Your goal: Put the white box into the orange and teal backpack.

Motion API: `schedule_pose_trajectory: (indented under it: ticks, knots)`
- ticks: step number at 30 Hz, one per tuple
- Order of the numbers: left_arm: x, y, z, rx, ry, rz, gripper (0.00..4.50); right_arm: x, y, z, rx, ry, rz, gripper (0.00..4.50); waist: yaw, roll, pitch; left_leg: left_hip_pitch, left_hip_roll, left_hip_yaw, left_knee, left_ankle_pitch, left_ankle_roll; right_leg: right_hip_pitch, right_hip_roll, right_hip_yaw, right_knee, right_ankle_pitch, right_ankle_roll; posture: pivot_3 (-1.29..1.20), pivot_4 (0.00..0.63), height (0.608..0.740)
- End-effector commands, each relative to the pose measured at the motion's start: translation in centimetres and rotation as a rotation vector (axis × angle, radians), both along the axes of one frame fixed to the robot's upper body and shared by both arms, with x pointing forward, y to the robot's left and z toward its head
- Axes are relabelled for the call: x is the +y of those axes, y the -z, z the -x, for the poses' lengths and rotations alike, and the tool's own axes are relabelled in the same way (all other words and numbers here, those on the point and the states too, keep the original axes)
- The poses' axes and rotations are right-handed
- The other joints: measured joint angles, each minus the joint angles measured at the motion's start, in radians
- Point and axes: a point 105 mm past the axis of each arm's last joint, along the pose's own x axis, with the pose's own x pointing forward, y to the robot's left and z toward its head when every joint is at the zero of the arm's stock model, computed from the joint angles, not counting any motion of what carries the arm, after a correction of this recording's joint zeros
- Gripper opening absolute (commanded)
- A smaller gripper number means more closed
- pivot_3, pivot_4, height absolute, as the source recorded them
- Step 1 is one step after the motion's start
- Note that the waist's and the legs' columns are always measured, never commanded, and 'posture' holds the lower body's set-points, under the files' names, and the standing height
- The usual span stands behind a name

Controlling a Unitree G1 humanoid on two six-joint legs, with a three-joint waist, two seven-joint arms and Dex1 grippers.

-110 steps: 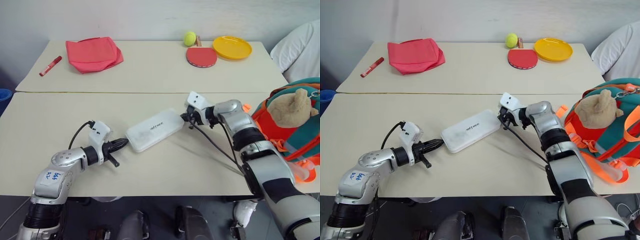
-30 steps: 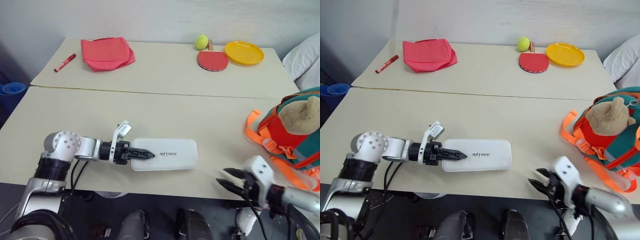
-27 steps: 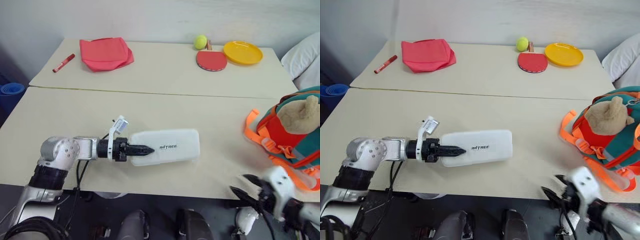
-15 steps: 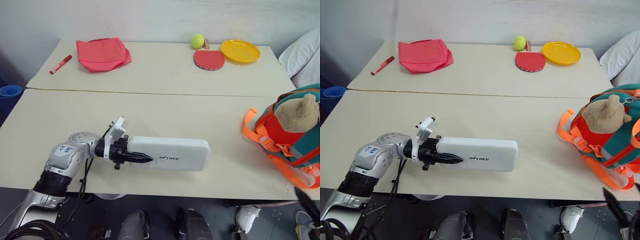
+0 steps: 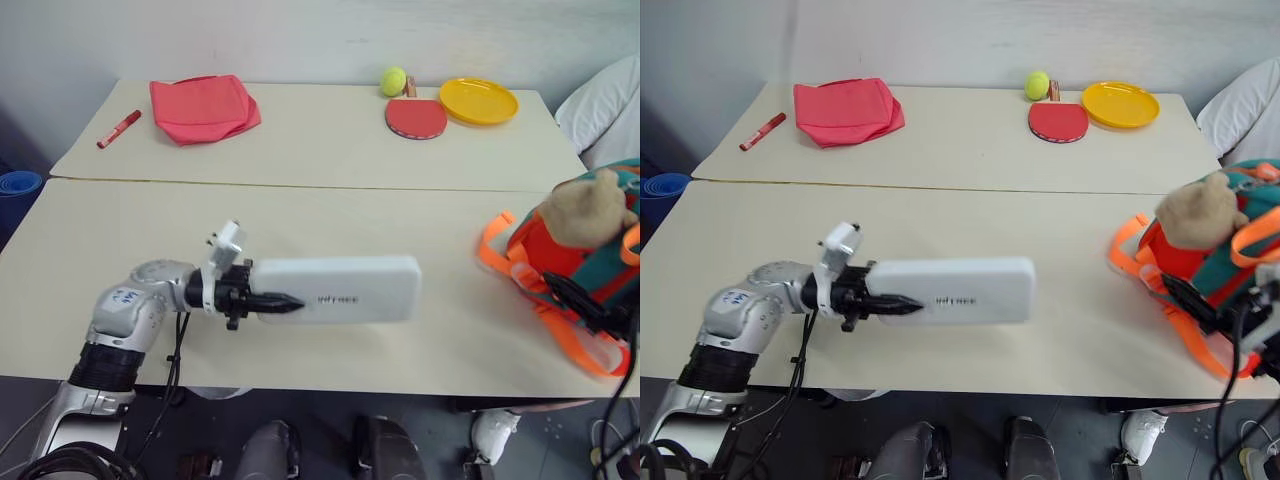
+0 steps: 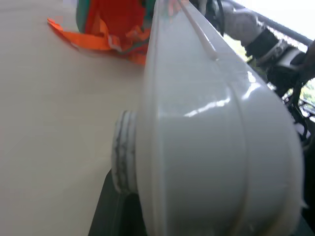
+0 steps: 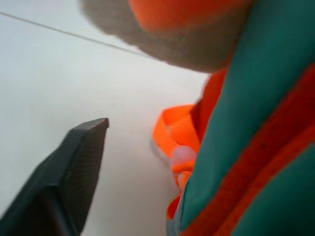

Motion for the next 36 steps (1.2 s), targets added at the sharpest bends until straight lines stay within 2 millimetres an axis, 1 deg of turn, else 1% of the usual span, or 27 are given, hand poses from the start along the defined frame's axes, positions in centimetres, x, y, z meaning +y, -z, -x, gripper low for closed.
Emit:
schedule_pose_trajectory:
  ticks: [1,3,4,5,6,9,10,13,14,16,18,20,22,24,26,28,30,32,34,36]
  knots:
    - [0.9,-3.0,0.7,-0.088,-0.004,0.034,1.28,1.6,0.4,-0.9,0.006,-0.064,0.017,2.57,-0.001,0.0,0.0,0.0,0.0,0.0,0.0,0.0,0.0,0.0,0.0,0.0,0.0,0.0,0.0,0.0,0.15,0.74]
    - [2.1,-3.5,0.4,-0.082,-0.048,0.03,1.28,3.1,0.2,-1.6,-0.01,-0.117,0.018,1.97,-0.001,0.0,0.0,0.0,0.0,0.001,0.0,0.0,0.0,0.0,0.0,0.0,0.0,0.0,0.0,0.0,0.15,0.74]
    - [2.8,-3.7,0.3,-0.078,-0.063,0.027,1.28,4.3,0.0,-2.0,-0.018,-0.159,0.017,1.6,-0.002,0.0,0.0,0.0,0.0,0.001,0.0,0.0,0.0,0.0,0.001,0.0,0.0,0.0,0.0,0.0,0.15,0.74]
    - [3.2,-3.7,0.2,-0.08,-0.073,0.026,1.28,5.4,-0.1,-2.2,-0.017,-0.2,0.017,1.43,-0.004,0.0,0.0,0.0,0.0,0.001,0.0,0.0,0.0,0.0,0.001,0.0,0.0,0.0,0.0,0.0,0.15,0.74]
    - [3.3,-3.8,0.2,-0.082,-0.075,0.025,1.28,6.3,-0.1,-2.3,0.0,-0.242,0.015,1.0,-0.006,0.0,0.0,0.001,0.0,0.001,0.0,0.0,-0.001,0.0,0.001,0.001,0.0,0.0,0.0,0.0,0.15,0.74]
    - [3.9,-3.8,0.3,-0.061,-0.08,0.013,1.28,11.4,-0.5,-1.9,0.022,-0.458,0.022,0.14,-0.009,0.0,0.0,0.001,0.001,0.002,0.0,0.001,-0.001,0.0,0.002,0.001,0.0,0.0,0.0,0.0,0.15,0.74]
    - [4.2,-3.9,0.2,-0.054,-0.094,0.021,1.28,13.0,-0.9,-1.6,0.022,-0.528,0.019,0.04,-0.01,0.0,0.0,0.001,0.001,0.002,-0.001,0.0,-0.002,0.0,0.002,0.001,0.0,0.0,0.0,0.0,0.15,0.74]
    - [5.2,-4.4,-0.8,-0.035,-0.17,0.064,1.28,17.8,-2.1,-0.1,0.016,-0.738,-0.008,0.04,-0.012,0.0,0.0,0.001,0.001,0.002,-0.001,0.0,-0.002,-0.001,0.002,0.001,0.0,0.0,0.0,0.0,0.15,0.74]
    - [5.5,-4.5,-1.3,-0.032,-0.202,0.075,1.28,19.0,-2.5,0.5,0.017,-0.799,-0.019,0.04,-0.013,0.0,0.0,0.001,0.002,0.002,-0.001,0.0,-0.002,-0.002,0.002,0.001,0.0,0.0,0.0,0.0,0.15,0.74]
    - [6.2,-5.1,-1.9,-0.044,-0.262,0.106,1.28,20.9,-3.2,2.1,0.046,-0.924,-0.06,0.04,-0.013,0.0,0.0,0.0,0.002,0.001,-0.001,0.001,-0.003,-0.002,0.002,0.0,0.001,0.0,0.0,0.0,0.15,0.74]
    - [6.9,-6.5,-2.2,-0.055,-0.304,0.161,1.28,21.7,-3.7,3.5,0.097,-0.996,-0.099,0.04,-0.01,-0.001,0.001,-0.002,0.002,0.001,-0.001,0.001,-0.002,-0.002,0.002,0.0,0.002,0.0,0.0,0.0,0.15,0.74]
    - [7.6,-7.6,-2.2,-0.065,-0.333,0.215,1.28,22.1,-4.0,4.7,0.146,-1.047,-0.132,0.04,-0.005,-0.002,0.002,-0.003,0.002,0.0,-0.001,0.0,-0.002,-0.002,0.002,-0.001,0.002,0.0,0.0,0.0,0.15,0.74]
    - [8.5,-9.4,-2.2,-0.097,-0.372,0.299,1.28,21.8,-3.9,6.2,0.226,-1.086,-0.152,0.04,-0.001,-0.003,0.002,-0.003,0.001,0.0,-0.001,0.0,-0.001,-0.002,0.001,-0.001,0.001,0.0,0.0,0.0,0.15,0.74]
    - [8.8,-10.7,-1.8,-0.119,-0.377,0.354,1.28,21.0,-3.2,7.3,0.32,-1.084,-0.125,0.04,0.007,-0.004,0.002,-0.004,0.0,-0.002,0.0,-0.001,-0.001,-0.002,0.0,-0.002,0.0,0.0,0.0,0.0,0.15,0.74]
    - [8.8,-11.2,-1.2,-0.134,-0.359,0.348,1.28,19.8,-2.4,7.6,0.386,-1.042,-0.103,0.04,0.007,-0.006,0.002,-0.006,0.0,-0.004,0.0,-0.001,0.0,-0.001,-0.001,-0.004,-0.002,0.0,0.001,0.0,0.15,0.74]
    - [8.5,-10.9,-0.8,-0.14,-0.335,0.313,1.28,18.5,-2.2,7.3,0.409,-0.977,-0.097,0.04,0.007,-0.006,0.002,-0.005,-0.001,-0.004,0.0,-0.002,0.001,0.001,0.0,-0.004,-0.005,0.001,0.002,0.0,0.15,0.74]
    - [8.0,-10.5,-0.5,-0.138,-0.304,0.28,1.28,17.5,-2.4,6.7,0.397,-0.923,-0.102,0.04,0.006,-0.007,0.002,-0.005,-0.001,-0.003,0.0,-0.001,0.002,0.002,0.0,-0.004,-0.006,0.002,0.004,0.0,0.15,0.74]
    - [6.8,-9.9,-0.3,-0.142,-0.242,0.236,1.28,16.3,-2.7,5.9,0.375,-0.871,-0.092,0.04,0.003,-0.008,0.003,-0.005,-0.001,-0.002,0.0,-0.001,0.002,0.002,0.001,-0.002,-0.008,0.003,0.006,0.0,0.15,0.74]
    - [5.8,-9.6,-0.2,-0.152,-0.195,0.212,1.28,15.6,-2.9,5.5,0.372,-0.847,-0.091,0.04,0.003,-0.008,0.003,-0.004,-0.002,-0.001,0.0,-0.001,0.002,0.002,0.0,-0.002,-0.008,0.003,0.006,0.0,0.15,0.74]
    - [4.5,-9.5,-0.4,-0.141,-0.147,0.187,1.28,14.8,-2.6,5.4,0.427,-0.834,-0.078,0.04,0.005,-0.008,0.003,-0.003,-0.002,-0.001,0.0,-0.001,0.002,0.001,0.0,-0.001,-0.008,0.003,0.006,0.0,0.15,0.74]
